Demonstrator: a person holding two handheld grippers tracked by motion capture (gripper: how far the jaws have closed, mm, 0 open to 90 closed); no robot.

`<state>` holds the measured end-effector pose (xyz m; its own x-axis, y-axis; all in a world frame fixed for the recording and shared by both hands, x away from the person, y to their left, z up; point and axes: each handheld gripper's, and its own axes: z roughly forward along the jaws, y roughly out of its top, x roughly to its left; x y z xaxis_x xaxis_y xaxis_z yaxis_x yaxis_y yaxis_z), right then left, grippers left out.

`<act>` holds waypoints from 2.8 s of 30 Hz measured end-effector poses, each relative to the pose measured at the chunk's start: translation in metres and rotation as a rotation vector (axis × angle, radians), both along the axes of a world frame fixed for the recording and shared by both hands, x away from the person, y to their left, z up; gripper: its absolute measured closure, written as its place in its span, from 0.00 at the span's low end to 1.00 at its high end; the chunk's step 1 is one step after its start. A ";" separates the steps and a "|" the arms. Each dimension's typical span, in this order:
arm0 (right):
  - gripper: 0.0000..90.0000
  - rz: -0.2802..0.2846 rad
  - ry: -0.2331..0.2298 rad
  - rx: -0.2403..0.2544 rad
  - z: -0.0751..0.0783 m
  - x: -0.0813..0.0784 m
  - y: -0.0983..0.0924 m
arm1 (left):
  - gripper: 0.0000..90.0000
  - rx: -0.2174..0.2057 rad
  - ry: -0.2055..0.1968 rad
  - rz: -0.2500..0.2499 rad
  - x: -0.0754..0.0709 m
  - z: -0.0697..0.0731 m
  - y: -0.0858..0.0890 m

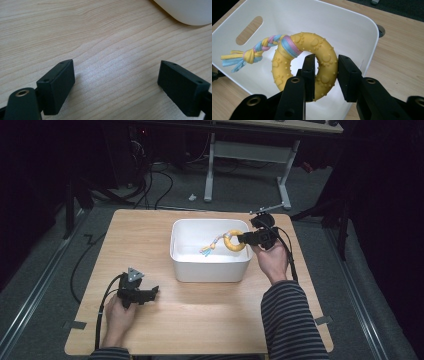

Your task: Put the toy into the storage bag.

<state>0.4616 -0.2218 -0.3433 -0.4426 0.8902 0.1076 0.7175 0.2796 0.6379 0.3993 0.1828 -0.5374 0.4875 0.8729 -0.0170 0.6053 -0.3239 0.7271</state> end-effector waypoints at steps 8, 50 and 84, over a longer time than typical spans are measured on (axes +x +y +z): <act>0.77 -0.023 0.032 -0.016 -0.015 0.008 0.004 | 0.16 0.000 0.000 0.000 0.000 0.000 0.000; 0.50 0.093 0.047 -0.110 -0.023 -0.010 0.014 | 0.16 0.003 -0.001 0.001 0.000 0.000 0.000; 0.48 -0.056 -0.133 0.029 -0.003 -0.084 -0.091 | 0.16 0.003 -0.001 0.001 0.000 0.000 0.000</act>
<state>0.3780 -0.3123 -0.3459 -0.4043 0.9113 0.0777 0.6404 0.2214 0.7355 0.3992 0.1825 -0.5374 0.4865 0.8736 -0.0134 0.6049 -0.3258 0.7266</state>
